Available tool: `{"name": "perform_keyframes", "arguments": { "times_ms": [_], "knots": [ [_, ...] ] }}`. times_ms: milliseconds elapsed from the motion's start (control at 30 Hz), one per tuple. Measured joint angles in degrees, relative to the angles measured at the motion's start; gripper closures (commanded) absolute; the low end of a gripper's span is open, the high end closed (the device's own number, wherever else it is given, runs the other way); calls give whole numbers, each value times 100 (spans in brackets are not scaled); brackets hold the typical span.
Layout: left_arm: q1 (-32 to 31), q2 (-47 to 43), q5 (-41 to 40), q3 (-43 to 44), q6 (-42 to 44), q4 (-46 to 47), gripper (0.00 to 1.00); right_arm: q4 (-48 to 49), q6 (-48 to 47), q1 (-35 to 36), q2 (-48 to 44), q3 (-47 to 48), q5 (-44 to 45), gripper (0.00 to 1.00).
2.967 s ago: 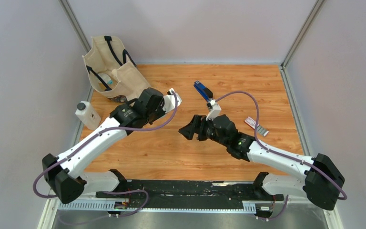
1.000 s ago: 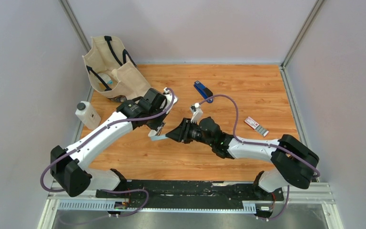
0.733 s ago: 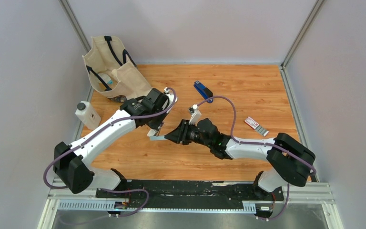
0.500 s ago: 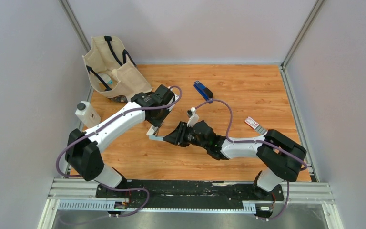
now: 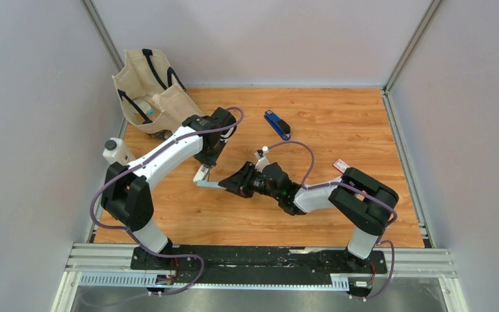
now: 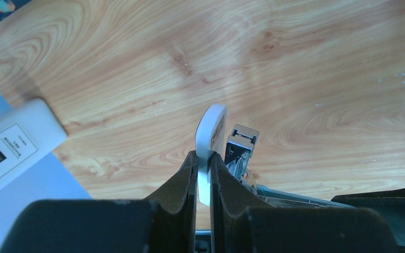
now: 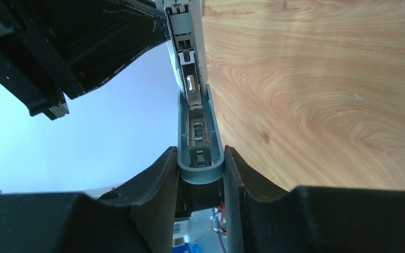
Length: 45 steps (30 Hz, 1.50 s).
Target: Unload the staples from the stapler
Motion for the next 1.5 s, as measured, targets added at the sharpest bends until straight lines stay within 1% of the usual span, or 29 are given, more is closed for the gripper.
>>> {"name": "perform_keyframes", "arguments": {
  "times_ms": [167,333,433,567,733,933,1133,1300,1500],
  "knots": [
    [22,9,-188,0,-223,-87,100,750,787,-190,275,-188,-164,95],
    [76,26,-179,37,-487,-101,100,1519,1528,-356,409,-577,-186,97],
    [227,129,-190,177,-573,-120,100,2111,2035,-372,686,-658,-166,100],
    [326,260,-240,214,-643,-116,100,2695,2769,-387,1043,-785,-44,100],
    [267,323,-380,20,-645,-120,100,2776,3152,-389,992,-968,129,100],
    [404,533,-1255,-356,-387,-299,100,2684,3276,-461,874,-1180,205,100],
    [459,529,-1694,-535,-280,-463,100,2524,3416,-527,852,-1397,492,100],
    [293,481,-1788,-564,-238,-479,100,2507,3447,-540,855,-1366,514,100],
    [-127,24,-1845,-573,-190,-476,100,2594,3335,-605,885,-1156,457,100]
  ]
}}
